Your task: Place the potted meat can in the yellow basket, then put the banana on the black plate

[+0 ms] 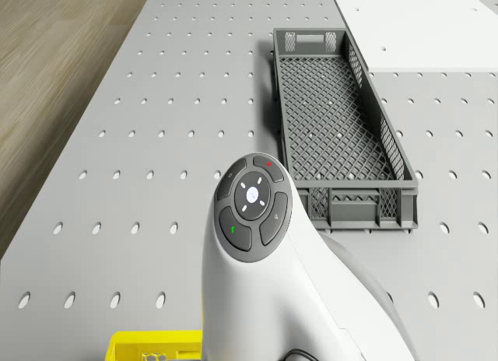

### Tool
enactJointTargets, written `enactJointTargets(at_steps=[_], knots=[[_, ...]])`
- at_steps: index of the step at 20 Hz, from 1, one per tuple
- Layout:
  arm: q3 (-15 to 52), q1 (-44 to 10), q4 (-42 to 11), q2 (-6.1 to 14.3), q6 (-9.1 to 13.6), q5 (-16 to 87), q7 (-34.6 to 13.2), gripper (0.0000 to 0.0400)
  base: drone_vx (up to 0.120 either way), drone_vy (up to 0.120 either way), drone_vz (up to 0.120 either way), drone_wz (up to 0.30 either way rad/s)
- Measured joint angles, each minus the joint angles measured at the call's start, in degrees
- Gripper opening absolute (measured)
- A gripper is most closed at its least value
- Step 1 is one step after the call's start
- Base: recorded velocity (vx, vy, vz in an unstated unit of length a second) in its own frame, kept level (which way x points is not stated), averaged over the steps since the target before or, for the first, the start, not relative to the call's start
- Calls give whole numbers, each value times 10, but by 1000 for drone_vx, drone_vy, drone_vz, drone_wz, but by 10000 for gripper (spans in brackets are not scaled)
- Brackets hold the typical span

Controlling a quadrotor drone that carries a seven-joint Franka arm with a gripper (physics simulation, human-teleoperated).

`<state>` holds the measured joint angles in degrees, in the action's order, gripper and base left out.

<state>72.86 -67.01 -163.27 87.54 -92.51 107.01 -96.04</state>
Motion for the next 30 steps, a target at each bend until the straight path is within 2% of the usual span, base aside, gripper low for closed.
enactJointTargets(at_steps=[19,30], knots=[[1,0,0,1,-1,-1,0,400,2,-120,0,0],[1,-1,0,2,-2,-1,-1,400,0,-120,-116,0]])
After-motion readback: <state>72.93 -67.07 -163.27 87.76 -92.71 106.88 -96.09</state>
